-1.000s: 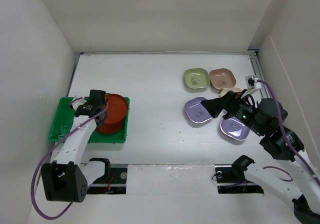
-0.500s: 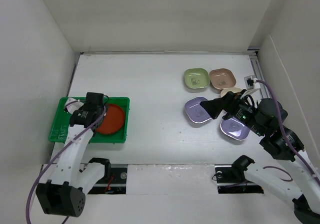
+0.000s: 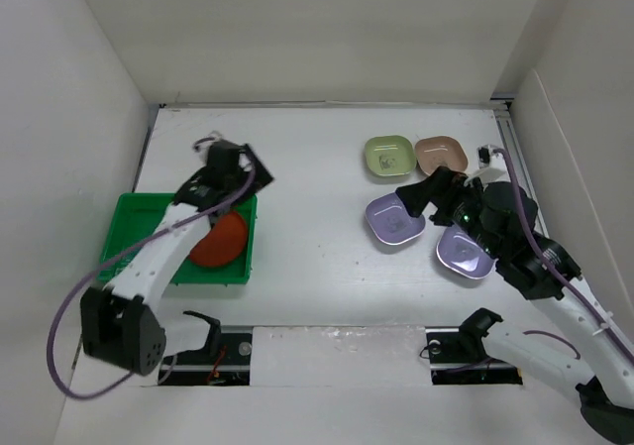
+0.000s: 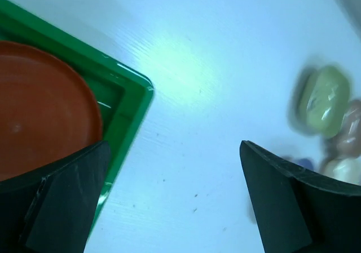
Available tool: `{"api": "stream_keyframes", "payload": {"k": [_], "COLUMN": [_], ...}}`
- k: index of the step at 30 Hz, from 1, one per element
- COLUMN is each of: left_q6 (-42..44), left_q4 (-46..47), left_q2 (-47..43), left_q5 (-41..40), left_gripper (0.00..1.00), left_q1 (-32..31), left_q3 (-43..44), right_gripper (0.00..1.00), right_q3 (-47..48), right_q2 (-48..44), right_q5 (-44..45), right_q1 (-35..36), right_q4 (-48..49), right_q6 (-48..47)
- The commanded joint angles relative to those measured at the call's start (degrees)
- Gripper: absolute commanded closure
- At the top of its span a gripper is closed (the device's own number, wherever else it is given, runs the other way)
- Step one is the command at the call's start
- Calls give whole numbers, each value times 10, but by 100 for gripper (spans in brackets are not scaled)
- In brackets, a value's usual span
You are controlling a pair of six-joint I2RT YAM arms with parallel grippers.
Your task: Place the plates into the plastic bin on the countertop
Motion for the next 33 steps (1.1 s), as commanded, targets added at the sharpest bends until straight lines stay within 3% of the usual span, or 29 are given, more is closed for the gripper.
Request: {"api": "stream_keyframes", "payload": {"k": [1,5,11,15,18,20,22,28,31,32,33], "left_q6": [46,25,5,-8,6,6,13,2,-4,-4,-4], "left_q4": [61,-15,-78,-76,-47,-40,-45,-81,-87,-94,-104], "left_q2": [111,298,502,555,574,584,599,613,581,561,549], "left_q5": [-28,-102,-125,-120,-104,-95,-88,-102,-128,-133,-145], "left_gripper": [0,0,0,0,6,21,27,81,90,100,100], "left_q1": [-196,-319,-381,-386,-386,-386,-386,-386,-386,-386,-386], "left_q3": [107,272,442,466,461,461,467,450,418,397,388], "right_gripper": [0,0,0,0,0,0,0,0,0,0,0], "right_q3": [15,53,95,101,101,101,96,78,73,73,73], "right_q2": [-20,-20,-20,-34,-51,-58,-71,-87,-87,-87,-87], "right_q5": [78,132,225,230,230,218,209,197,192,186,186], "right_q1": [6,6,0,0,0,0,0,0,0,0,0], "right_q4": [-11,-58,-138,-149,-149,-143,-132,-120,-115,-115,-115], "right_q6": [21,43,80,80,80,74,68,68,68,68,68]}}
